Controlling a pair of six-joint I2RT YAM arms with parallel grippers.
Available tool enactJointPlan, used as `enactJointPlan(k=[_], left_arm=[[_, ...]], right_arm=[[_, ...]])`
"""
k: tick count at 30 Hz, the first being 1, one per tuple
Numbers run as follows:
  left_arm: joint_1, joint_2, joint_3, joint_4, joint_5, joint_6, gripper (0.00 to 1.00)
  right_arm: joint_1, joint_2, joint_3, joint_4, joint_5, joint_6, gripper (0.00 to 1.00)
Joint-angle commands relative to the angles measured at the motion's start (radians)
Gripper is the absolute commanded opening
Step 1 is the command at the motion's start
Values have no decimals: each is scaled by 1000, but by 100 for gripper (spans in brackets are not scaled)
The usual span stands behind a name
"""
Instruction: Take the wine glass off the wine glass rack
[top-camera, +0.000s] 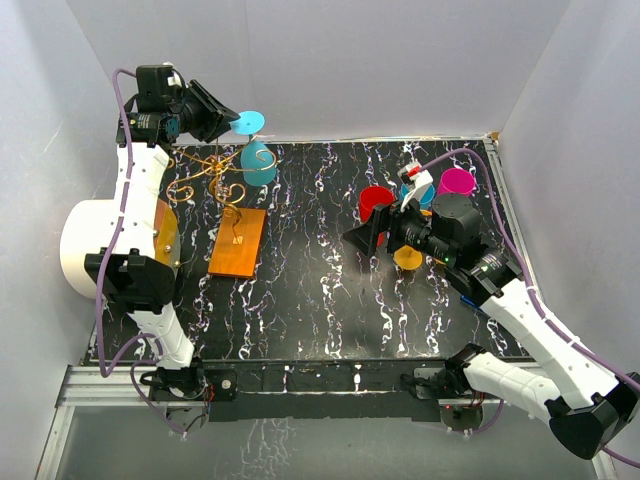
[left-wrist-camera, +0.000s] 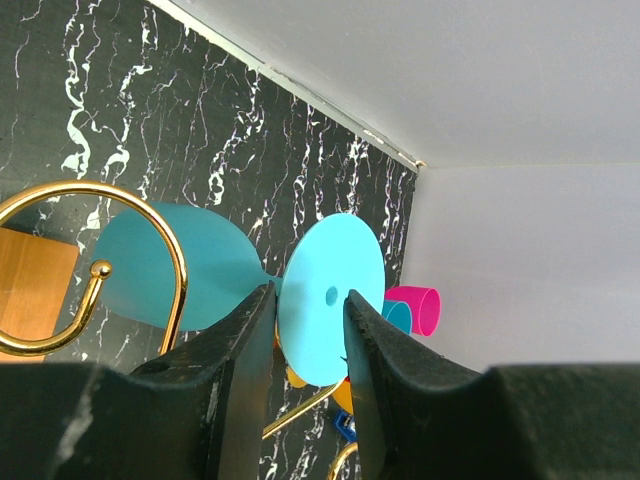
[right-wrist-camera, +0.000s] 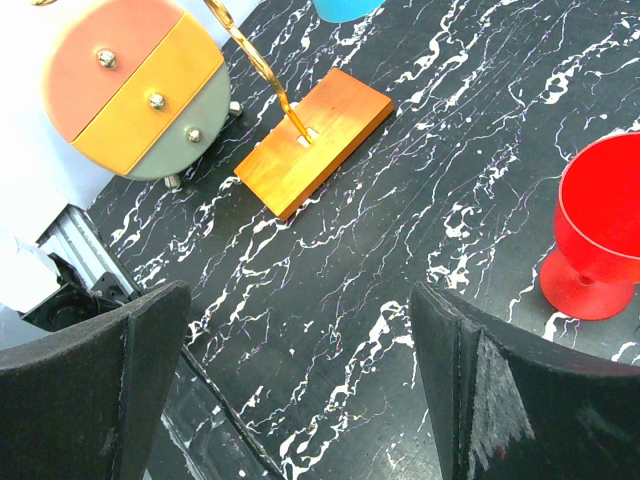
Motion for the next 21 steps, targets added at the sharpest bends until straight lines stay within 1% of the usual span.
enactJointPlan(k=[1, 3, 11, 14, 21], left_arm=[[-1, -3, -6, -2, 18, 10, 36], [-1, -2, -6, -2, 20, 10, 36], [-2, -4, -10, 4, 17, 12, 29], [-3, -5, -15, 9, 21, 11, 28], [-3, -15, -25, 28, 29, 7, 18]], right_arm=[[-1, -24, 16, 43, 17, -9, 90], [-2, -25, 16, 43, 18, -9, 90], [-1, -28, 13, 43, 19, -9, 90], [-1, -29, 13, 43, 19, -9, 90], [-1, -26, 16, 43, 19, -10, 90]])
